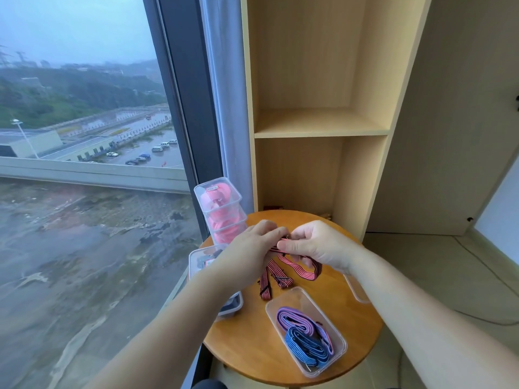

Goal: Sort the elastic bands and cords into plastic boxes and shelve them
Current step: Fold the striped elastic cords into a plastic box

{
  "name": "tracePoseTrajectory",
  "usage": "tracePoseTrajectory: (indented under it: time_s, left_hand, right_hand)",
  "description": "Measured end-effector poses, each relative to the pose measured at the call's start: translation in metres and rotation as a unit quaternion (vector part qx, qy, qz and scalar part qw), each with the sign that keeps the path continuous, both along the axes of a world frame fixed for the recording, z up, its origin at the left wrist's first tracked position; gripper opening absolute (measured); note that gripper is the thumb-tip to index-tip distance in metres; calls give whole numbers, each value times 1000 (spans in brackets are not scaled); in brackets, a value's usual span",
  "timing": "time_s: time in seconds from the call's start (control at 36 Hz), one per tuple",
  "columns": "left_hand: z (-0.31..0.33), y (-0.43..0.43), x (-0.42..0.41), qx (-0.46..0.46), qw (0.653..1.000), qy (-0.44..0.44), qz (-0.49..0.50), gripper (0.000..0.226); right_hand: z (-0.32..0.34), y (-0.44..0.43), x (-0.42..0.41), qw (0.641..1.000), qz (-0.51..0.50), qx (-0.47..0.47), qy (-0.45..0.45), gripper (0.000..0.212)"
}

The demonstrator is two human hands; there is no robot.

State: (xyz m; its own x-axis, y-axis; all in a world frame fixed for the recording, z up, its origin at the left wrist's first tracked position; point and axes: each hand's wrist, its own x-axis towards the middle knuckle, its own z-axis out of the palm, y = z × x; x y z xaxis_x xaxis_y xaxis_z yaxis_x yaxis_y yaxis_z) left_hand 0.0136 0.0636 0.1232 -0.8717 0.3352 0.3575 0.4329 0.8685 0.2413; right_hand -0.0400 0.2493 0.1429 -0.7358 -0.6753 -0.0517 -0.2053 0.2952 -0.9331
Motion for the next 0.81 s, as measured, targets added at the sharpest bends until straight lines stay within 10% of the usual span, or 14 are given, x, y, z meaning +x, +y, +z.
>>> tracePoseTrajectory:
  time_s: [0.28,0.42,0.81]
  left_hand:
    - [-17,-12,3,282,959,-23,-9,45]
    - [-16,-5,7,456,879,-141,-10,17]
    - [-3,-6,0,439,805,-398,1,41]
  right_hand:
    - [-16,12,-14,999,-39,26,-17,25]
    - [-21,13,-16,993,-63,30,92,21]
    - [-7,7,-3,927,41,124,352,16]
